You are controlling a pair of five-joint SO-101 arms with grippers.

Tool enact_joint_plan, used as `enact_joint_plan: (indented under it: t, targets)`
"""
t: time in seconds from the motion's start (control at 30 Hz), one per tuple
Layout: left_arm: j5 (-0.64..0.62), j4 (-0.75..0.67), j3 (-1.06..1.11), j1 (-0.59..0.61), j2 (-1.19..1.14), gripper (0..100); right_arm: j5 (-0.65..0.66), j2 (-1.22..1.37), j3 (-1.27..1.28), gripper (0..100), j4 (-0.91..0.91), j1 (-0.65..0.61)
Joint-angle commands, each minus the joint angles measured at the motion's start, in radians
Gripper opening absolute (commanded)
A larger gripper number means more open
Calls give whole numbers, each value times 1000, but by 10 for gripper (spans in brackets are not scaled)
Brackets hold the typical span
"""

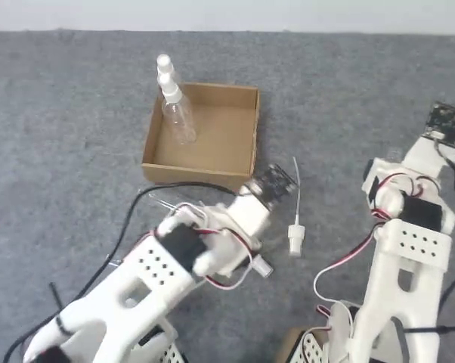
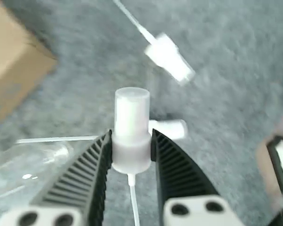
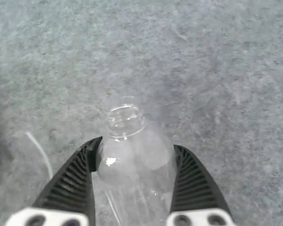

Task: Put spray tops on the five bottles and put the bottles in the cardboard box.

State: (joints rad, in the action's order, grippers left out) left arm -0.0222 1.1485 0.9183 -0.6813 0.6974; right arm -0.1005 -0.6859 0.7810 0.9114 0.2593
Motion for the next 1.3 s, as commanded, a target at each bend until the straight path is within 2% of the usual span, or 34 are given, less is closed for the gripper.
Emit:
enact_joint_plan:
  t: [0.0, 0.17, 0.33, 0.43, 0.67, 0.9, 1.27]
  targets:
    - [3, -51, 5, 94, 100, 12, 12, -54, -20, 7, 28, -65]
    - [3, -121, 68, 178, 199, 12, 12, -117, -14, 7, 41, -139]
    - [2, -133, 73, 249, 336, 12, 12, -240, 25, 7, 47, -193]
    - [-43, -135, 68, 287, 411, 12, 14, -306, 40, 7, 47, -226]
    - [-60, -216, 68, 408, 605, 12, 20, -418, 34, 7, 7, -234]
    - [-86, -333, 67, 417, 746, 11, 21, -464, 34, 7, -87, -352]
    - [-126, -494, 68, 419, 799, 11, 21, -456, 41, 7, -206, -545]
